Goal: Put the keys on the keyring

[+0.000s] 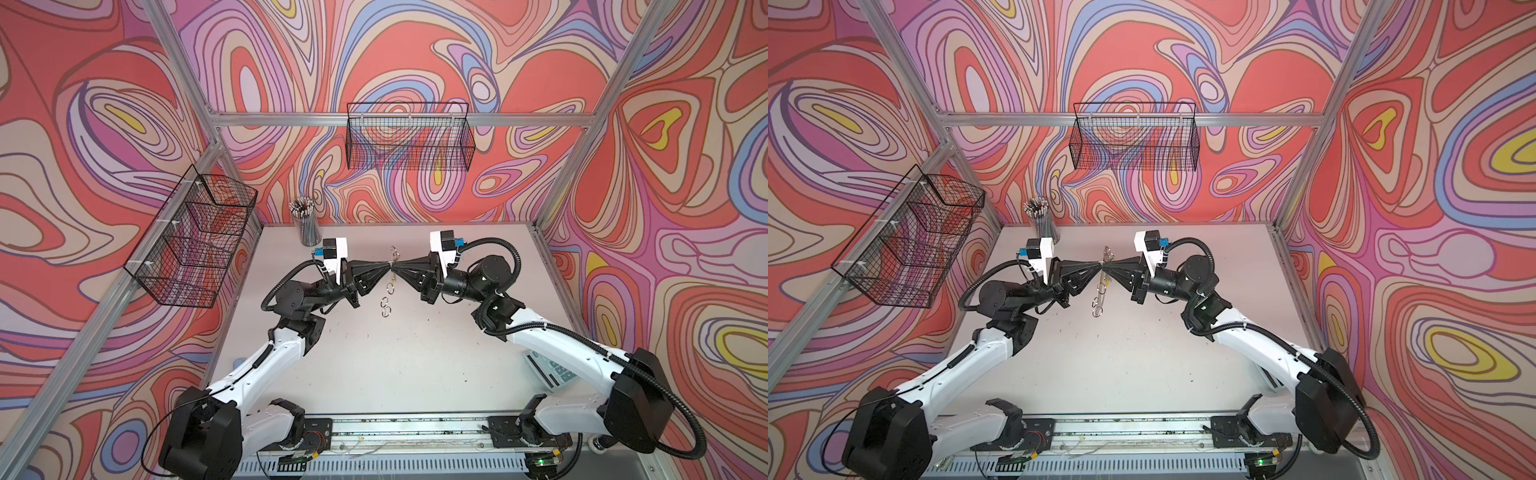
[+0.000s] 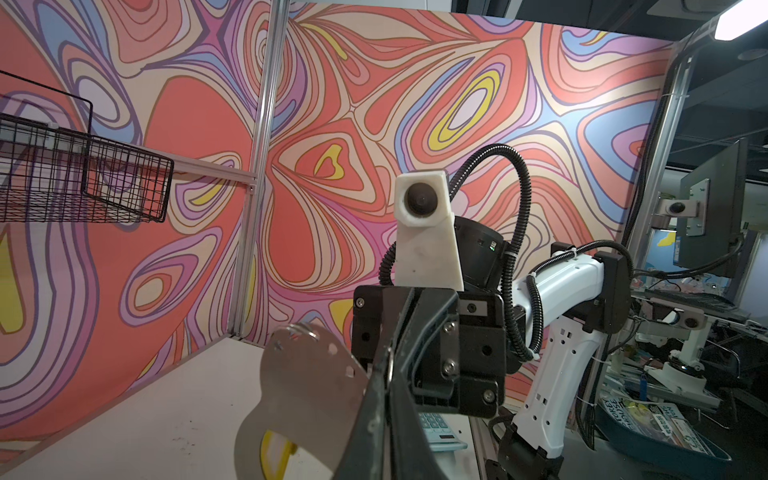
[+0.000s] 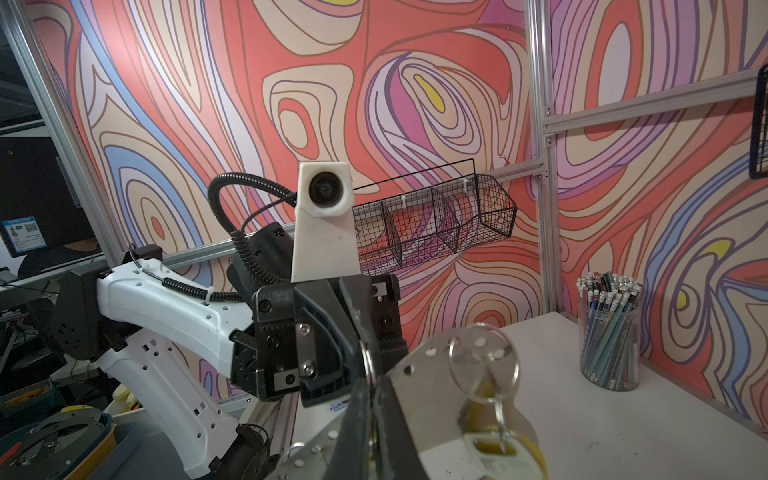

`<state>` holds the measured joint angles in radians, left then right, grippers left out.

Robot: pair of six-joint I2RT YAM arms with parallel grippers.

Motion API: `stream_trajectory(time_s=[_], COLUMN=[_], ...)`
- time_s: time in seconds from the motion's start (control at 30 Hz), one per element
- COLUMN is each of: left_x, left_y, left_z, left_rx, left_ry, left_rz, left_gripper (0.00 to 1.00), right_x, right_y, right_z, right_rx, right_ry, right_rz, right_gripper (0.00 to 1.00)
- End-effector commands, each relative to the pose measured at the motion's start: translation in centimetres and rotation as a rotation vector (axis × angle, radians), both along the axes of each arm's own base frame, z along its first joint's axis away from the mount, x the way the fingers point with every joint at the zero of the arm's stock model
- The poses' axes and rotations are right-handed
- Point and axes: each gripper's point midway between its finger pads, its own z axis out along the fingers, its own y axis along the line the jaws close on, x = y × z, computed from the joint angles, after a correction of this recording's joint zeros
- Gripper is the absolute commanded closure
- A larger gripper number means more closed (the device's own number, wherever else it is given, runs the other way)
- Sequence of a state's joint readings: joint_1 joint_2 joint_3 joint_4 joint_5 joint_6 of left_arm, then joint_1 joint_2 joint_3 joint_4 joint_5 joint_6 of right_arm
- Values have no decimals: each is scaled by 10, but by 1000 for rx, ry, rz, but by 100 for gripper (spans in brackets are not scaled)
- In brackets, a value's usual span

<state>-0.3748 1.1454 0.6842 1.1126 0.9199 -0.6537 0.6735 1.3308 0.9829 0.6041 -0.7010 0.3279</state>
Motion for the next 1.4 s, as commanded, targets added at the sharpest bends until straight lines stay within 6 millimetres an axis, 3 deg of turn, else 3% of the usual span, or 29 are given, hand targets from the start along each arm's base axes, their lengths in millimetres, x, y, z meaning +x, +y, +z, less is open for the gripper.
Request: stream_trajectory(time_s=[0.0, 0.57, 0.7, 0.93, 1.37], left_x=[-9, -5, -5, -16, -23], left_y=[8, 5, 5, 7, 7], left_z=[9, -37, -46, -62, -89], left_rx=[18, 343, 409, 526, 654], left_ry=[-62, 12, 9, -3, 61], left_rz=[28, 16, 20, -11, -42], left_gripper=[83, 83, 83, 82, 81], right_x=[2, 8, 3, -1, -12], right_y=[-4, -26, -20, -7, 3], right_z=[-6, -53, -66, -73, -69], right_rx=[-100, -627, -713, -782, -784], right_ry=[-1, 56, 25, -17, -62], right_rz=[-13, -20, -4, 34, 75], right_gripper=[100, 100, 100, 100, 100])
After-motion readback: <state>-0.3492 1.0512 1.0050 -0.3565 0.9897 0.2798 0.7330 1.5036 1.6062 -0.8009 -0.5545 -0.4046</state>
